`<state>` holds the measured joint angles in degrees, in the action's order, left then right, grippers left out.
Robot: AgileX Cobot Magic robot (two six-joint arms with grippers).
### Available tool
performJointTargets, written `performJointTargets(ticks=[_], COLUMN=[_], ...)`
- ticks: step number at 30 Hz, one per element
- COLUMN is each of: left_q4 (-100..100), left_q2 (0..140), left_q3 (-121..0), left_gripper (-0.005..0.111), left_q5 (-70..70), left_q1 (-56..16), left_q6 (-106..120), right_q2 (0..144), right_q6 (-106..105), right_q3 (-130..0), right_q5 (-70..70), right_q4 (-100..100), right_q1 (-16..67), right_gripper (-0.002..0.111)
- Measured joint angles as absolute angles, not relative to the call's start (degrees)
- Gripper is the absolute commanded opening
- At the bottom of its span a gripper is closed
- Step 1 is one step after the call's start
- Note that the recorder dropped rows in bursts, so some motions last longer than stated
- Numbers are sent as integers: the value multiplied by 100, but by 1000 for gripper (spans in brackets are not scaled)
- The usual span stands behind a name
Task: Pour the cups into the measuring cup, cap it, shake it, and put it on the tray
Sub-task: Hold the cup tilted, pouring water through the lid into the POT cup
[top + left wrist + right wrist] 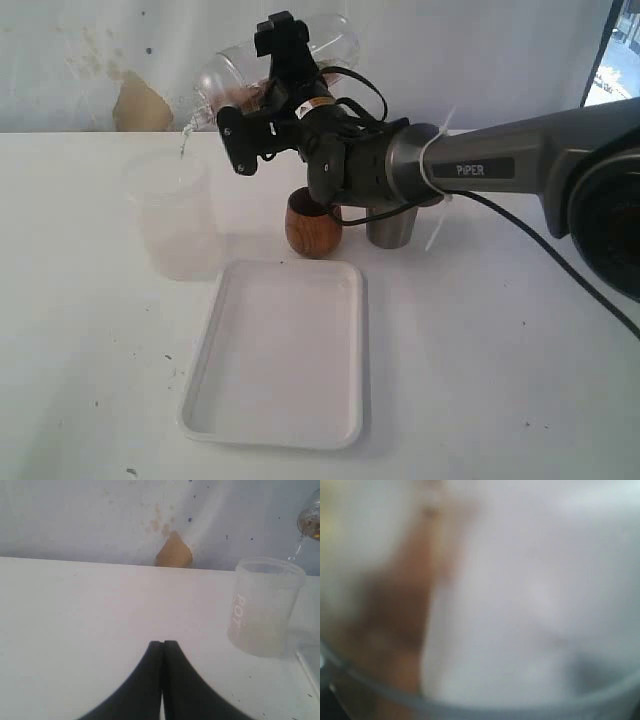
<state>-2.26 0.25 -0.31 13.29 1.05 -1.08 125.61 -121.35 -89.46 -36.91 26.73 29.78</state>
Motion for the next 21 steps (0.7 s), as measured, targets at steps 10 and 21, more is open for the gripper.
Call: performJointTargets(ticks=[10,21], left_q4=[-226,-226], left_q2=[25,25], left_q3=[-31,-31], left_gripper=[0,0], left_q5=[1329,1329], left_q1=[105,105], left_q6=[-108,-108], right_q2=[12561,12561], right_q6=[-12135,-12135], right_q3=[-8946,-8946], right_q5=[-3678,-3445], right_q4=[2661,2661], right_q1=[2969,2966], right_gripper=[0,0])
